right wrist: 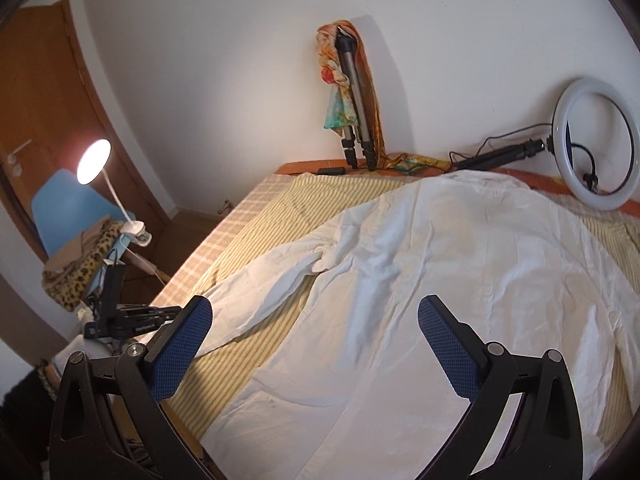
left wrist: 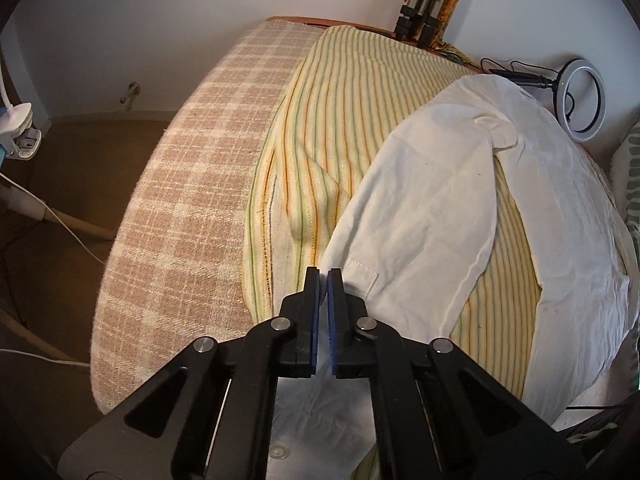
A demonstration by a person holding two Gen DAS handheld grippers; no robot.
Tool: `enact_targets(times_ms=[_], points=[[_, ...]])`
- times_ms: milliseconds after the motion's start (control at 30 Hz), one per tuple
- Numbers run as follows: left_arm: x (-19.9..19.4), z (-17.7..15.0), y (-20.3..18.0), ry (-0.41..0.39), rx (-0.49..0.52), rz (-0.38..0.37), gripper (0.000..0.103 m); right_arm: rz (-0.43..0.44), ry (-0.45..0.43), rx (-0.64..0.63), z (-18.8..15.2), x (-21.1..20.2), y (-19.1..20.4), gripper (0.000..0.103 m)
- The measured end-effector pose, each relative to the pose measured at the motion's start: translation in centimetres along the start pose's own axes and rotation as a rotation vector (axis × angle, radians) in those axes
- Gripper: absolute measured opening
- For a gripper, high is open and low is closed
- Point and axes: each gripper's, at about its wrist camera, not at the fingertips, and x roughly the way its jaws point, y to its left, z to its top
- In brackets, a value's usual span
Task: Fold small clothes
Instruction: 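Grasp the white shirt's side edge with the left gripper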
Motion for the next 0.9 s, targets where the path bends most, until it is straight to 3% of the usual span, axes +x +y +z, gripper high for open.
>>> enact_targets(times_ms=[167, 333, 433, 500, 533, 567, 733, 900], points=[[-0.9, 0.0, -1.4, -0.024, 0.028, -0.026, 0.000, -0.016, -0.008, -0.023, -0.1, -0.4, 0.2, 0.102], [-2.9, 0.3, -3.3, -0.086, 0.023, -0.098, 0.000, -0.002, 0.001, -0.005, -0.1, -0.4, -0.2, 0.101], [-3.9, 0.6, -5.3, -0.107, 0.015, -0.196, 0.000, 0.006, 0.017, 0.004, -0.2, -0.1, -0.7, 0.091], [-4.2, 0.7, -7.1, -0.100, 0.021, -0.274, 0.000, 0.006, 0.026, 0.019, -0.3, 0.1, -1.2, 0.078], [-4.3, 0.6, -8.1, -0.094, 0.018, -0.309, 0.000, 0.010, 0.041, 0.025, -0.3, 0.4, -1.5, 0.066], [-4.4, 0.5, -9.1, -0.091, 0.022, -0.336, 0.000, 0.015, 0.050, 0.032, -0.4, 0.5, -1.7, 0.064], [-4.7, -0.4, -15.7, -0.073, 0.133, -0.422, 0.000, 0.055, 0.086, 0.086, -0.9, 1.4, -3.1, 0.064], [-3.2, -1.8, -21.1, -0.012, 0.253, -0.418, 0.000, 0.082, 0.138, 0.191, -1.7, 2.9, -5.7, 0.061]])
